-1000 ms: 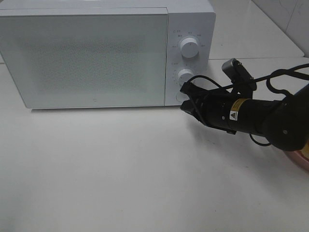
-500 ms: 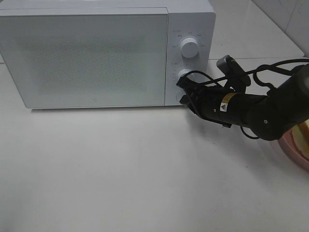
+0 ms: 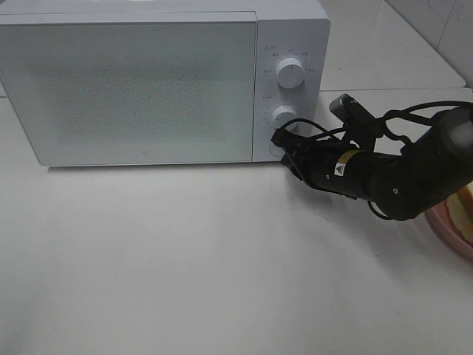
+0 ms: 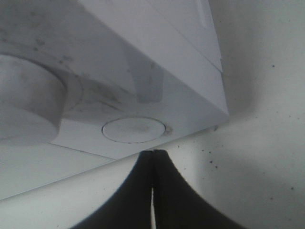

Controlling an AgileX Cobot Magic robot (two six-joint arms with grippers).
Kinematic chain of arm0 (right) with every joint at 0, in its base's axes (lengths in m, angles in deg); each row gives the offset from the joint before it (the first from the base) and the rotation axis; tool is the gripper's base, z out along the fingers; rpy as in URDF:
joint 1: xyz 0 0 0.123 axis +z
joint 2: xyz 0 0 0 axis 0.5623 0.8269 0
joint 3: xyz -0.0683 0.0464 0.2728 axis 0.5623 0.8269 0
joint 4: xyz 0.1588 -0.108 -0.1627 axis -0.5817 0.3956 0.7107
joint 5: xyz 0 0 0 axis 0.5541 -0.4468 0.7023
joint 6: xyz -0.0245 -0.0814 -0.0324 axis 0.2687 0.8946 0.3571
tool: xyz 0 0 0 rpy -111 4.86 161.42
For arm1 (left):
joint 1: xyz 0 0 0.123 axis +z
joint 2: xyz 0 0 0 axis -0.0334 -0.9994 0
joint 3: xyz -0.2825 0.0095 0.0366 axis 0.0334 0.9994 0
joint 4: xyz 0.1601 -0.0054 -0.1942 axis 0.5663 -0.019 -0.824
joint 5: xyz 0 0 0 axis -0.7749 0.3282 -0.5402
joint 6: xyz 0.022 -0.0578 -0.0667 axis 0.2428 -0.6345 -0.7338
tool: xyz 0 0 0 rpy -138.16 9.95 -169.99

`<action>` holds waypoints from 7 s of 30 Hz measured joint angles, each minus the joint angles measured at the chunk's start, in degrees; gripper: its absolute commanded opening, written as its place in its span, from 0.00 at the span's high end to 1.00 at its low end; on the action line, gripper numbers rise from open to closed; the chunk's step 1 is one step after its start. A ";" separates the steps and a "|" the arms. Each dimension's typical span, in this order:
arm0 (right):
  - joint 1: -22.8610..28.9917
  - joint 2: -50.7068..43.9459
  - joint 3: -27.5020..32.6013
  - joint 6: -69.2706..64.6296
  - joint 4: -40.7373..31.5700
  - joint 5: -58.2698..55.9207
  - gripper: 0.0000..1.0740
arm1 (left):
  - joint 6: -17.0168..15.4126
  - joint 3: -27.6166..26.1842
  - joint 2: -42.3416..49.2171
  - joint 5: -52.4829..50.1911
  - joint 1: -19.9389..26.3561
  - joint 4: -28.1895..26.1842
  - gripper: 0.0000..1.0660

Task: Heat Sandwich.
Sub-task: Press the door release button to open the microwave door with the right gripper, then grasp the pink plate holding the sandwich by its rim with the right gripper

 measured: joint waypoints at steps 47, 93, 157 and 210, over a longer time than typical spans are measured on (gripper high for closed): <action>0.63 3.50 -3.15 6.99 -6.13 5.61 1.00 | 0.00 0.00 0.00 0.00 0.00 0.00 0.28; 2.23 4.64 -5.10 5.96 -12.72 5.56 1.00 | 0.00 0.00 0.00 0.00 0.00 0.00 0.28; 0.97 0.57 2.18 11.75 -10.49 14.15 1.00 | 0.00 0.00 0.00 0.00 0.00 0.00 0.28; -1.83 -45.03 -3.95 48.59 -10.43 -70.30 0.40 | 0.00 0.00 0.00 0.00 0.00 0.00 0.28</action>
